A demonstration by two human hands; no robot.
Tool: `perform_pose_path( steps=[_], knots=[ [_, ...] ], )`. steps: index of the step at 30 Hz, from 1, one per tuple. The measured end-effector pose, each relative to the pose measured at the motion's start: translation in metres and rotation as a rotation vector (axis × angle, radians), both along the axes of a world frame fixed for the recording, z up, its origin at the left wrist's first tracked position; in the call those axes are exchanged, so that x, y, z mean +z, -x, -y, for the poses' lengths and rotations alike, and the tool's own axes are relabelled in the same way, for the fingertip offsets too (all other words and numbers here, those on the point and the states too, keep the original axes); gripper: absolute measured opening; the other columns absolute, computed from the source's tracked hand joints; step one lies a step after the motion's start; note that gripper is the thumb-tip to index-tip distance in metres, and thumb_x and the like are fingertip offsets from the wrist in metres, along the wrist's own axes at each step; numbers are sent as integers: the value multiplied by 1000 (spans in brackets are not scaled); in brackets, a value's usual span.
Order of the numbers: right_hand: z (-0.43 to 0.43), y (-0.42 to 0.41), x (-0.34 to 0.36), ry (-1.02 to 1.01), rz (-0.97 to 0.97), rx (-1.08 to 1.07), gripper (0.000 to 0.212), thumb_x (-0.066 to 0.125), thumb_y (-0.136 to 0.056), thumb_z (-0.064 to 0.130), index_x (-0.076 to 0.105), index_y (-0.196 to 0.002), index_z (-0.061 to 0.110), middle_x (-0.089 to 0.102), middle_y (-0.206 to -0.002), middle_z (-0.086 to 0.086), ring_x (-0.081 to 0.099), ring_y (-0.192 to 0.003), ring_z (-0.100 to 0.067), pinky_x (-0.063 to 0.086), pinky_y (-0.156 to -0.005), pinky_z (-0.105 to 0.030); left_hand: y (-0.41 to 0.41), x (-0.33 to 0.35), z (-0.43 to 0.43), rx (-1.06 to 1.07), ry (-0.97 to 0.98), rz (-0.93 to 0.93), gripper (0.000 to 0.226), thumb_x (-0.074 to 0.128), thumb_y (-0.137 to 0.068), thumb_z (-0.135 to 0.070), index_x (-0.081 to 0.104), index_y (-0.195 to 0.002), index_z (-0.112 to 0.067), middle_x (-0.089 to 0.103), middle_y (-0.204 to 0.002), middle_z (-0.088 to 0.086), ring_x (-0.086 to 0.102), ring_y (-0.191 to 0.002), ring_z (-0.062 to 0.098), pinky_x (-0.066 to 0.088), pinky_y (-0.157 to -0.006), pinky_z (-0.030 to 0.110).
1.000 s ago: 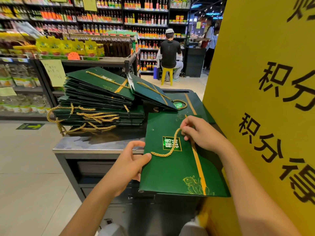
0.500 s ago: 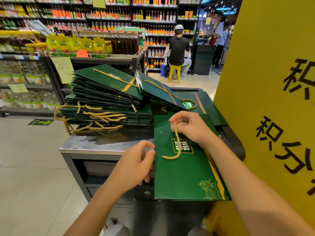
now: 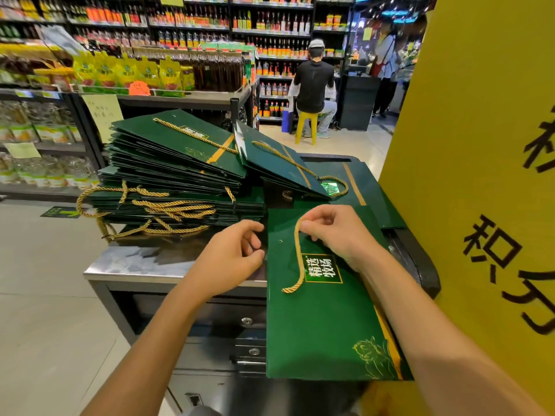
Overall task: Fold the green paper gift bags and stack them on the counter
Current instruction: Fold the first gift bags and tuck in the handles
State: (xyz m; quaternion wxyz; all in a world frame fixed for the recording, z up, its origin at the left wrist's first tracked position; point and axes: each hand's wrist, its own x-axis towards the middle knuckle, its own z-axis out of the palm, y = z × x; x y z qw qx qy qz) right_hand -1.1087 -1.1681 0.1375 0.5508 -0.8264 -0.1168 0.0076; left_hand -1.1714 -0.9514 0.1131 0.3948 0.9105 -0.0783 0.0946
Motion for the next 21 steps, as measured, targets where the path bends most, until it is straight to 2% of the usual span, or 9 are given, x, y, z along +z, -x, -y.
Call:
perform_pose_path(
  steps=[4, 6, 12, 15, 18, 21],
  knots=[
    [-9, -6, 2, 57, 4, 18, 5, 79, -87, 21, 76, -90, 18, 76, -86, -9, 63, -70, -6, 52, -72, -23, -5, -2, -4, -38, -30, -1, 28, 70, -92, -18, 68, -119, -21, 63, -92, -5, 57, -73, 5, 45, -67, 16],
    [-12, -3, -1, 45, 40, 43, 8, 81, -86, 25, 76, -91, 20, 77, -80, 0, 66, -69, -2, 50, -68, -18, -3, -5, -2, -34, -31, 39, 25, 70, -92, -19, 69, -116, -23, 62, -92, -6, 57, -75, 6, 45, -68, 15],
    [-7, 4, -12, -59, 147, 133, 12, 81, -84, 10, 77, -93, 17, 74, -80, -1, 58, -64, -4, 47, -64, -13, -4, -12, 0, -10, 39, 81, 24, 70, -92, -21, 68, -115, -24, 63, -94, -8, 55, -72, 6, 43, -67, 14],
    [-5, 6, -15, -77, 187, 154, 13, 81, -83, 6, 77, -92, 14, 75, -81, 3, 66, -74, -4, 48, -68, -13, -4, -14, 0, -28, 85, 87, 22, 70, -93, -24, 68, -115, -26, 64, -95, -8, 54, -71, 7, 43, -66, 15],
    [-5, 7, -15, -174, 199, 167, 14, 81, -82, 1, 73, -91, 8, 78, -87, -2, 75, -85, -13, 56, -73, -22, -2, -14, 1, -51, 125, 83, 20, 68, -94, -21, 68, -113, -27, 65, -95, -7, 54, -71, 11, 44, -66, 16],
    [-4, 8, -17, -248, 171, 160, 15, 81, -82, 1, 70, -88, 9, 78, -86, -8, 76, -85, -28, 54, -62, -25, -2, -15, 0, -61, 153, 77, 20, 68, -94, -20, 68, -113, -27, 65, -97, -6, 56, -74, 18, 46, -67, 19]
  ],
)
